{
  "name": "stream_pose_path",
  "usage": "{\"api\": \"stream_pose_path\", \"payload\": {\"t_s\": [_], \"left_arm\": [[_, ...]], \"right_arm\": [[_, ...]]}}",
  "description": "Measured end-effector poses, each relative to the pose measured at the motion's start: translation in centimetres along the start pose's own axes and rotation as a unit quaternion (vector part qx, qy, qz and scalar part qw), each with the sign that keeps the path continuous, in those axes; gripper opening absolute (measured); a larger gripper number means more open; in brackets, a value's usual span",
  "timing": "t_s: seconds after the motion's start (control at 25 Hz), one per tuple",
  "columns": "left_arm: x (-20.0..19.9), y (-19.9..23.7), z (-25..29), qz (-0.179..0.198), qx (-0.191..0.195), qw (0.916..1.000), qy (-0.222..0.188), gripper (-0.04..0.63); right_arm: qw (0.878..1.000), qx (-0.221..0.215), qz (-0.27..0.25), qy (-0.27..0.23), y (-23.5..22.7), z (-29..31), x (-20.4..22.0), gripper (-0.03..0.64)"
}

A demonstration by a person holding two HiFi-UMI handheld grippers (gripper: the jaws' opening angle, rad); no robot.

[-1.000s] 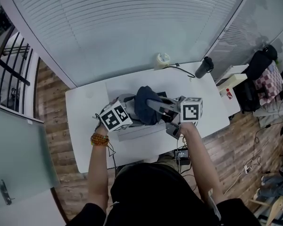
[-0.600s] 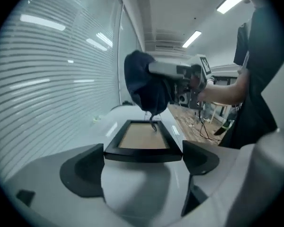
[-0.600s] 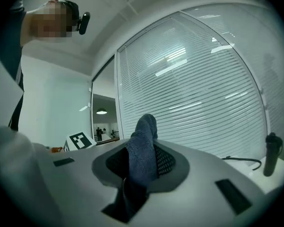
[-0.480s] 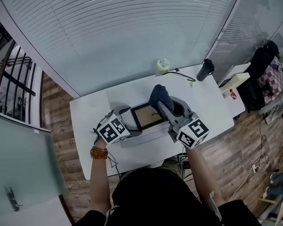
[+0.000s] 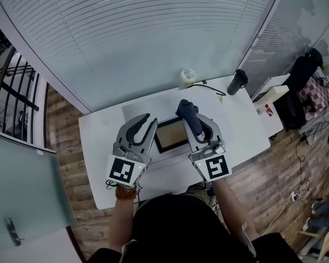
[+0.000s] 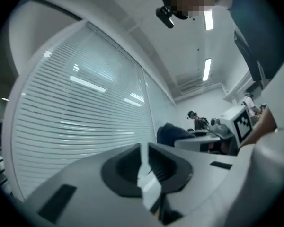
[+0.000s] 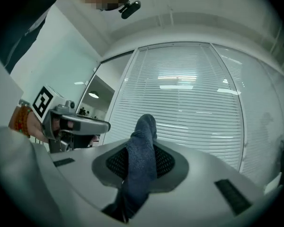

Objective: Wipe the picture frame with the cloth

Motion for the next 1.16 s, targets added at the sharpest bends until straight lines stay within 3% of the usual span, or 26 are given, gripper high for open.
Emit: {"api": "stream_pose_path", "payload": {"t_s": [0.04,0.16,0.28,0.44,0.84,1.0,1.16], "left_arm": [[-0.3,0.1,-0.4,-0.016,-0.030,0.9992,-0.019,0.007],[0.6,0.8,-1.7,-0.054,-0.112,0.9919,-0.024,0.005],[2.4,1.2,-2.4,-0.053,-0.158,0.9859,0.005,0.005],[3.9,1.4,-2.6,-0.051,-0.162,0.9850,0.031,0.005],[4.3,0.6,-3.6,-0.027,-0.172,0.9840,0.037,0.005],[5.0,-0.7,-4.1,-0.033,-0.158,0.9851,0.061,0.005],[4.5,-1.7,-4.4,-0.015,-0.139,0.9877,0.069,0.005]], "right_arm": [[1.000,0.000,0.001,0.003,0.3,0.0,0.2,0.054],[1.000,-0.004,0.015,0.014,1.3,0.2,1.0,0.054],[0.999,-0.004,0.033,0.029,2.2,0.3,1.9,0.054],[0.998,-0.008,0.041,0.045,2.7,0.3,2.6,0.054],[0.997,0.022,0.030,0.066,1.6,-0.7,1.2,0.054],[0.995,0.041,0.024,0.087,1.8,-2.3,0.7,0.054],[0.993,0.054,0.025,0.104,2.2,-4.0,0.8,0.054]]}}
Point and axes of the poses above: the fingertips, and each gripper's own axes: z forward along the fingers, y to its left, x out of its underside, the point moved 4 cm from there along -z, backward along the fingers, and after that the axes turned 14 degrees about -x, right-handed, at the moved point
